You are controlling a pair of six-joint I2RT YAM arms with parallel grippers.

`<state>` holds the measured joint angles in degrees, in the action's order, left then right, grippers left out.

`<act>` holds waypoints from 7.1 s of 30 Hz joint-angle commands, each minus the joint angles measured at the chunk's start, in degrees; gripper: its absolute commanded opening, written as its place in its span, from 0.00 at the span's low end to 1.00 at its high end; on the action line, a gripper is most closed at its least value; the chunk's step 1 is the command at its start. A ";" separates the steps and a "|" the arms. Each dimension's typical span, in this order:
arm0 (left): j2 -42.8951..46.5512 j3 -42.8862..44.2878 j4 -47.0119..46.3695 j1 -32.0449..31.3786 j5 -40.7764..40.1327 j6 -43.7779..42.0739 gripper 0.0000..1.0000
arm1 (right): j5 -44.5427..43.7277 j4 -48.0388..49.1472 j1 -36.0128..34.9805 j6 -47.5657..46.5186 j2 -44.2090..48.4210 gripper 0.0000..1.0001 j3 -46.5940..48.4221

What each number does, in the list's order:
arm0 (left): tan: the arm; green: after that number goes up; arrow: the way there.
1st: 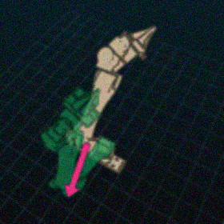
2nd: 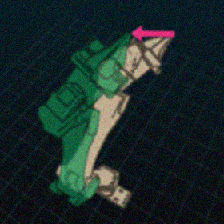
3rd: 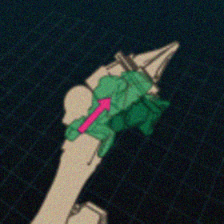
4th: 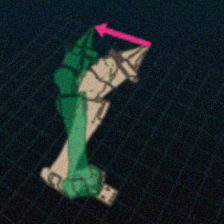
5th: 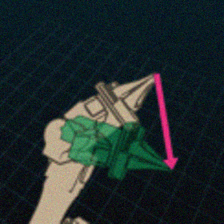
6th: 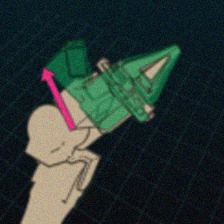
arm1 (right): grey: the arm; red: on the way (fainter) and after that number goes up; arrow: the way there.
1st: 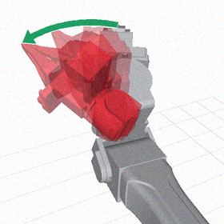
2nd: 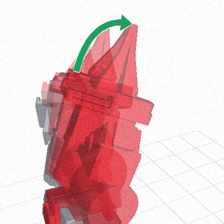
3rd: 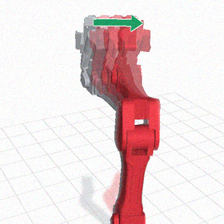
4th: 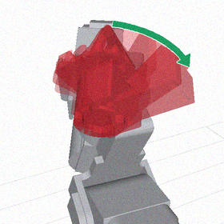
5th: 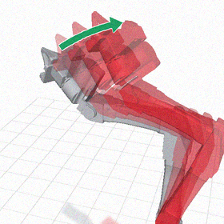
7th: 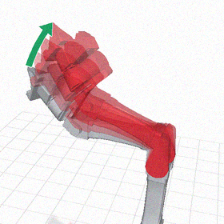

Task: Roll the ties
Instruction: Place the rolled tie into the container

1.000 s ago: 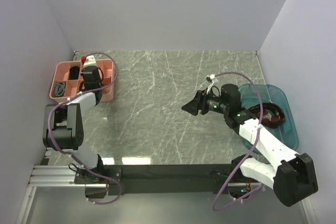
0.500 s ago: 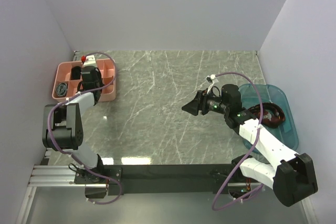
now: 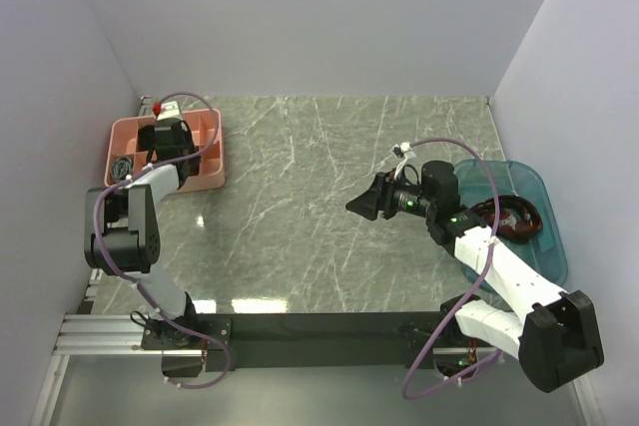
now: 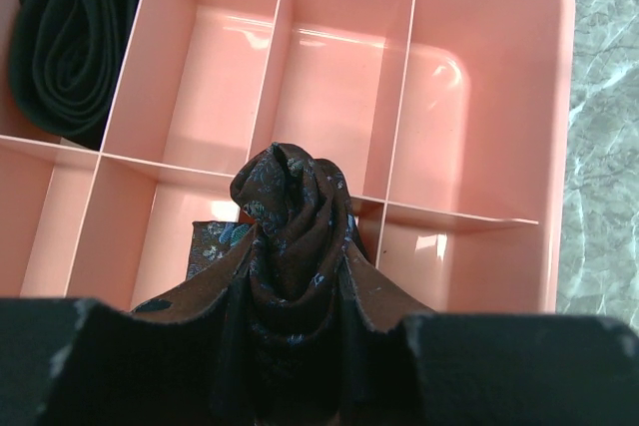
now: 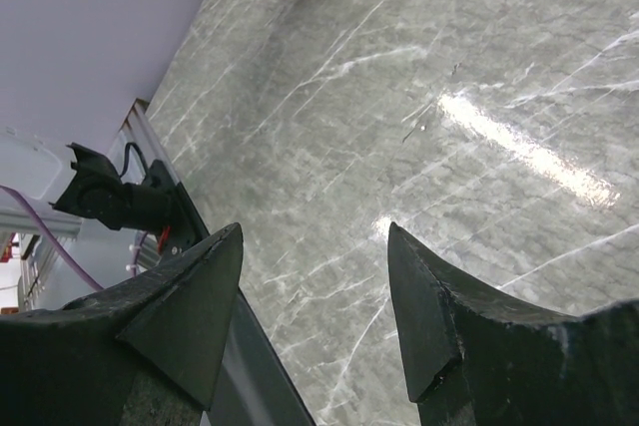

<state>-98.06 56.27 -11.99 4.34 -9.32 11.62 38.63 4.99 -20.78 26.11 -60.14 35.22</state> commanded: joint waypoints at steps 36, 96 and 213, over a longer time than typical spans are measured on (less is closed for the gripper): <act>1.91 1.65 -1.54 10.43 26.11 18.62 0.01 | 2.15 4.85 0.38 2.37 0.73 0.66 -1.39; 0.68 -3.89 3.55 -0.30 -6.41 2.01 0.07 | 3.73 7.22 0.47 2.90 2.13 0.65 -3.76; 4.11 -4.68 22.18 0.50 -4.39 21.51 0.08 | 4.87 5.38 0.91 2.10 5.64 0.65 -5.52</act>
<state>-91.85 53.60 -0.51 4.69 -13.17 31.68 43.35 10.11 -20.36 28.88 -56.29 29.50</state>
